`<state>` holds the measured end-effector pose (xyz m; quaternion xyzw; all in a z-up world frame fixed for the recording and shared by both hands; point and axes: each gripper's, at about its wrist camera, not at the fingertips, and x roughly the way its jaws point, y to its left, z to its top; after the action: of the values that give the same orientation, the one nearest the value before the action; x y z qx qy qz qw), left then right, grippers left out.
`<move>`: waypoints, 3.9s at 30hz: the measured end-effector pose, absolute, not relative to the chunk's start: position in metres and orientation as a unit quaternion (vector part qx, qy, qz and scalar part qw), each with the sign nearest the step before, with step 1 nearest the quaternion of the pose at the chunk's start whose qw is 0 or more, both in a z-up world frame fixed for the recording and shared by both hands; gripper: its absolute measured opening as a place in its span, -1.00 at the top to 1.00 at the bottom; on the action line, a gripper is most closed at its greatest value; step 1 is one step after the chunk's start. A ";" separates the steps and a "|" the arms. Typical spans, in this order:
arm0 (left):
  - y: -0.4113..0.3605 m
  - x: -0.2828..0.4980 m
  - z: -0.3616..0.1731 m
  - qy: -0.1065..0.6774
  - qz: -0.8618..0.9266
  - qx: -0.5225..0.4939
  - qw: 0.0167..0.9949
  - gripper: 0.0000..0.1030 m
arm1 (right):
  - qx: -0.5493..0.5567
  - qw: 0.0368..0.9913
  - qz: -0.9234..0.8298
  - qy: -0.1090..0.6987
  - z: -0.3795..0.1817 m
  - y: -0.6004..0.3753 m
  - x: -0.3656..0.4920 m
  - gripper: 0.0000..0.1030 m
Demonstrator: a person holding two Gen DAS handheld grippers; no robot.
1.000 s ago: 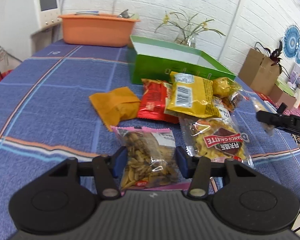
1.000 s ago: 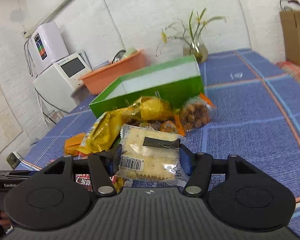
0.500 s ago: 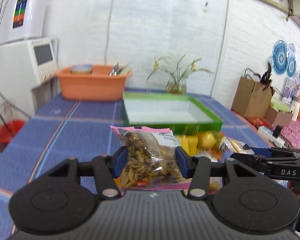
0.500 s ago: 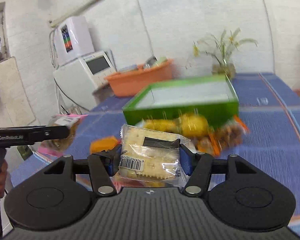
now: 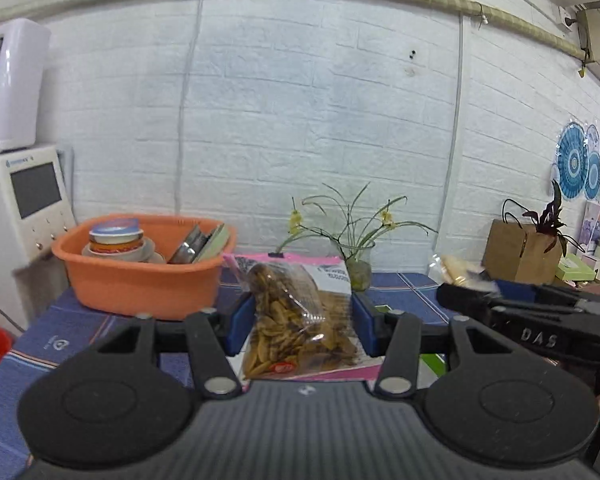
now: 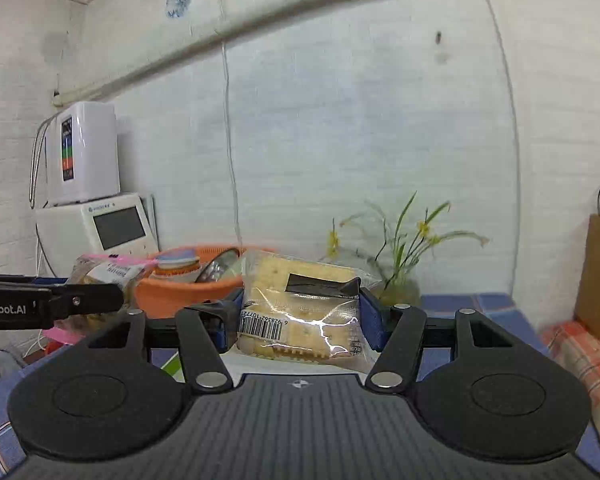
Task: Organize snacks
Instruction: 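Lower both held packs into the green box and open both grippers, then grasp the orange pouch with the left gripper while the right grasps the yellow bag, then carry both packets over the green box, drop them in, open both grippers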
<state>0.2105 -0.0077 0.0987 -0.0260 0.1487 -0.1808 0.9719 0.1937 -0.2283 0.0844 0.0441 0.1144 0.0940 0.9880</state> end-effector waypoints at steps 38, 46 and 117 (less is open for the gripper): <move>0.074 0.137 0.002 0.217 -0.100 0.032 0.971 -0.56 | 0.213 0.925 0.149 0.278 0.022 -0.262 0.165 -1.00; 0.075 0.137 -0.026 0.246 -0.182 0.070 0.950 -0.68 | 0.218 0.900 0.156 0.343 0.005 -0.238 0.173 -1.00; 0.055 0.114 0.082 0.134 -0.137 -0.022 0.981 0.11 | 0.201 0.947 0.196 0.157 0.040 -0.224 0.064 -0.54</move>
<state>0.1142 0.0553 0.0816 -0.0223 0.1335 -0.1370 0.9813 0.0637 -0.2238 0.0401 0.2015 0.1570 0.1959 0.9468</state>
